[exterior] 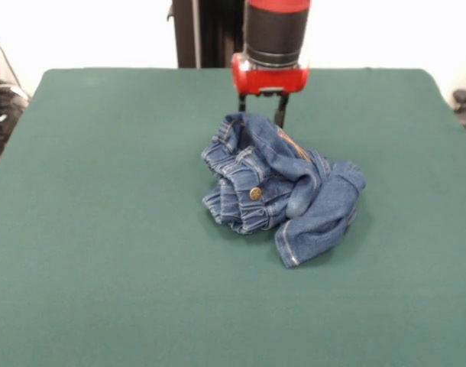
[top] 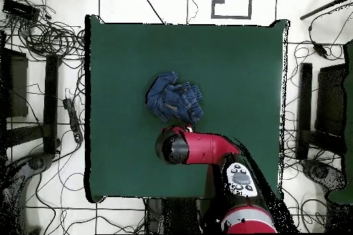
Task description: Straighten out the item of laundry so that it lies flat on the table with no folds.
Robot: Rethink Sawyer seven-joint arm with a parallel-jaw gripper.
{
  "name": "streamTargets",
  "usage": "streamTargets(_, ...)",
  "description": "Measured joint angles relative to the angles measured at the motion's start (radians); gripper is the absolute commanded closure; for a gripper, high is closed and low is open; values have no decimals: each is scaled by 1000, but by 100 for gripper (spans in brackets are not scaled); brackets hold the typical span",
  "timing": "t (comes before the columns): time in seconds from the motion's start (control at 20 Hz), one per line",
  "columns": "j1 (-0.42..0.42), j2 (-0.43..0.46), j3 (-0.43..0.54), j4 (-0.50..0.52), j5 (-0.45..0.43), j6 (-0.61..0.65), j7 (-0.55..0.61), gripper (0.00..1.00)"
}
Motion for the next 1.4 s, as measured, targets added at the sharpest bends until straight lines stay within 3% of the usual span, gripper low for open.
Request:
streamTargets(0.7, -4, 122, 1, -108, -78, -27, 0, 0)
streamTargets(1.05, -5, 84, 15, -107, -78, 1, 0, 0)
streamTargets(1.4, -5, -19, 23, -112, -78, 159, 0, 0)
